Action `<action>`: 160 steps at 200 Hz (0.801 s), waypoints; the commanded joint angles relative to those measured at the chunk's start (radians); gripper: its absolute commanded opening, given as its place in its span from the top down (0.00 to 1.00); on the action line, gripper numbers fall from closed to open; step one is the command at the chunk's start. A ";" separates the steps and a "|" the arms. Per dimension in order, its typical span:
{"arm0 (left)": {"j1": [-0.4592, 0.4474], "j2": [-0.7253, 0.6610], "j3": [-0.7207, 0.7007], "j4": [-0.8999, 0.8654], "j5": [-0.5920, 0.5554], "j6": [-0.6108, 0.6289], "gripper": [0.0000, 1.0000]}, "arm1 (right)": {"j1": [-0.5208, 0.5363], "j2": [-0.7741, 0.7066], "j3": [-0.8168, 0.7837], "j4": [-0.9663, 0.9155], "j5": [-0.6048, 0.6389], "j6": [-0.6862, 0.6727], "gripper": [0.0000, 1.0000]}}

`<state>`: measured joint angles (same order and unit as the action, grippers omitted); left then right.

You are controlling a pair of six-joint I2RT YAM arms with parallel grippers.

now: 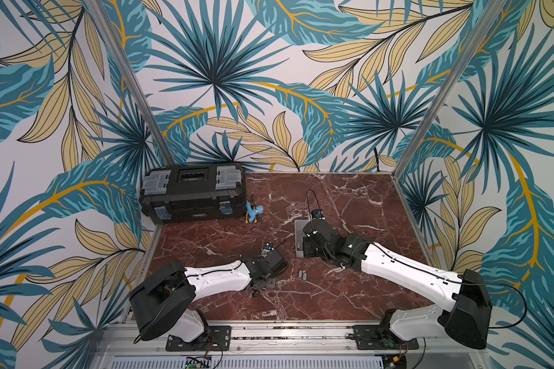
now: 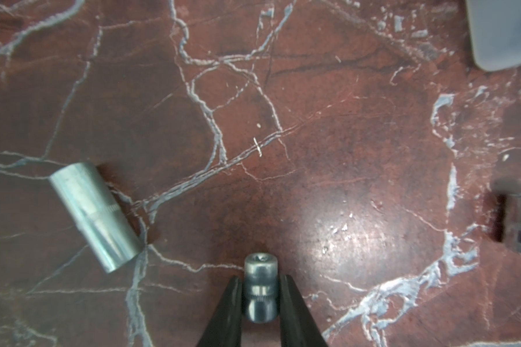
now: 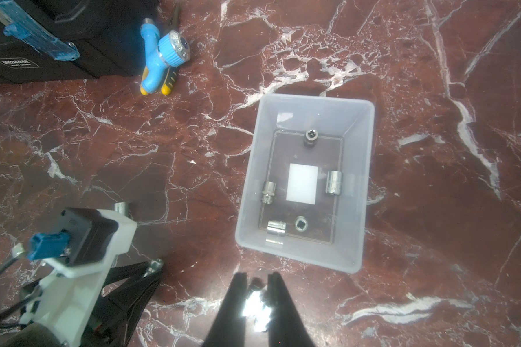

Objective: Put the socket on the desktop into the storage box
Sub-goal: Pick up the socket head at the center of the board.

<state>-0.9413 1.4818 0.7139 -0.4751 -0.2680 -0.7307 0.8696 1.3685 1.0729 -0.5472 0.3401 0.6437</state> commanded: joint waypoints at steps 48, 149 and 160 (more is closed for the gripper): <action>-0.005 0.027 0.042 -0.025 -0.021 -0.006 0.80 | 0.000 -0.030 -0.031 0.005 0.024 0.014 0.82; -0.017 0.101 0.104 -0.100 -0.056 -0.029 0.71 | 0.001 -0.059 -0.051 0.006 0.036 0.016 0.82; -0.017 0.100 0.106 -0.103 -0.056 -0.029 0.74 | 0.000 -0.061 -0.051 0.006 0.035 0.017 0.82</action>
<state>-0.9550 1.5711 0.7929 -0.5381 -0.3099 -0.7532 0.8696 1.3338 1.0420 -0.5468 0.3538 0.6506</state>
